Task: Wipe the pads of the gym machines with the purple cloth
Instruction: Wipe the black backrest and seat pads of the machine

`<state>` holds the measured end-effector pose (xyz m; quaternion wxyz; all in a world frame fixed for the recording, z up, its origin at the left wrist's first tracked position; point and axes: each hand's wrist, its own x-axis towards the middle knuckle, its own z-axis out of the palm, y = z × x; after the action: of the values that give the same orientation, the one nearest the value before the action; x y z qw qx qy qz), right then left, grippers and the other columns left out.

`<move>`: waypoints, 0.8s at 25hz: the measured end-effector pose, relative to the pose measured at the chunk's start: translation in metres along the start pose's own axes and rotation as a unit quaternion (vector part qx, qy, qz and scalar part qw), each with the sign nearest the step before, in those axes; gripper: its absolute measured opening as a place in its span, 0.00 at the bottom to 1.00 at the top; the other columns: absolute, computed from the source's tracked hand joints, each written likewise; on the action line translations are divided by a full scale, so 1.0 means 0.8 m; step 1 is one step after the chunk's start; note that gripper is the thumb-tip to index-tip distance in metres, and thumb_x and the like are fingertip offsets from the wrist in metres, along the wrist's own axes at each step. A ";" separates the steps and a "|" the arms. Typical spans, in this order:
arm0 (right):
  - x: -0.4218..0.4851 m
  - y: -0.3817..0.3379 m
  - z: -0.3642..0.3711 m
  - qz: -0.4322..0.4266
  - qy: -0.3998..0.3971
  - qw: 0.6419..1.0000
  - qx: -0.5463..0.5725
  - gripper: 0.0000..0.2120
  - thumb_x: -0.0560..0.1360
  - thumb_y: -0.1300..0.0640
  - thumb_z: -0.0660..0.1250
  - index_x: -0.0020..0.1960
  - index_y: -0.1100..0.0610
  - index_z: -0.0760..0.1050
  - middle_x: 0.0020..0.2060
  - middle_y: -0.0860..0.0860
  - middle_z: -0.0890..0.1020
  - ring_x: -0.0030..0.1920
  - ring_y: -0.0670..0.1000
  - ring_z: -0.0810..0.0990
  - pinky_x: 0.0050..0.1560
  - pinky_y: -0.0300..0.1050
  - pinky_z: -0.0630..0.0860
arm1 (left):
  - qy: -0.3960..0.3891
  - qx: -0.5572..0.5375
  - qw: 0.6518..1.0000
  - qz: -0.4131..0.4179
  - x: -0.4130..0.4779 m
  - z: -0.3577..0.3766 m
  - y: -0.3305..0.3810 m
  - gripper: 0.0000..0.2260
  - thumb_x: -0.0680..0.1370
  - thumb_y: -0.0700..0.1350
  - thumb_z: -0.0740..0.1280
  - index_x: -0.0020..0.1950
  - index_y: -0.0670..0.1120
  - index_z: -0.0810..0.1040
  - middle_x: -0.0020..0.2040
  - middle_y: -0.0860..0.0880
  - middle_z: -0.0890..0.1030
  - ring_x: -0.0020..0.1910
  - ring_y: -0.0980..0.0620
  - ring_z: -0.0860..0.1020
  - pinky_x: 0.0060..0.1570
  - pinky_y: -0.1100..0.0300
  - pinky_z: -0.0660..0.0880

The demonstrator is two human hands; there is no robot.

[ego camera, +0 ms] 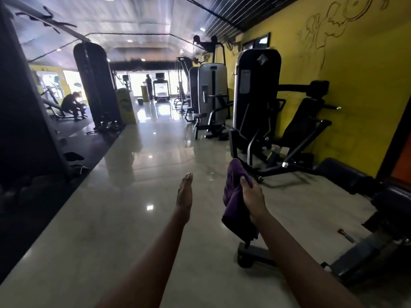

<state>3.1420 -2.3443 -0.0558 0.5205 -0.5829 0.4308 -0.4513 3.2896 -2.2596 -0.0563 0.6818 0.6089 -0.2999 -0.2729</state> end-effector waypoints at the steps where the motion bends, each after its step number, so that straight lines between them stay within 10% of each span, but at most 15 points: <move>1: 0.042 0.004 0.014 0.000 0.003 1.000 0.006 0.17 0.79 0.49 0.58 0.65 0.55 0.71 0.58 0.54 0.78 0.59 0.56 0.75 0.63 0.53 0.70 | -0.008 -0.004 1.000 0.001 0.044 0.009 -0.004 0.21 0.83 0.50 0.51 0.75 0.46 0.60 0.76 0.49 0.61 0.75 0.50 0.59 0.72 0.56 0.53; 20: 0.822 0.054 0.379 0.021 0.010 1.000 -0.009 0.14 0.80 0.49 0.56 0.62 0.52 0.71 0.51 0.50 0.76 0.55 0.53 0.75 0.59 0.50 0.71 | -0.046 -0.030 0.998 -0.041 0.904 0.097 -0.100 0.23 0.82 0.54 0.51 0.76 0.48 0.59 0.77 0.49 0.60 0.75 0.50 0.57 0.72 0.52 0.52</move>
<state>3.5819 -2.9211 -0.0630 0.5209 -0.5737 0.4519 -0.4420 3.7175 -2.8533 -0.0746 0.6736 0.5865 -0.2977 -0.3371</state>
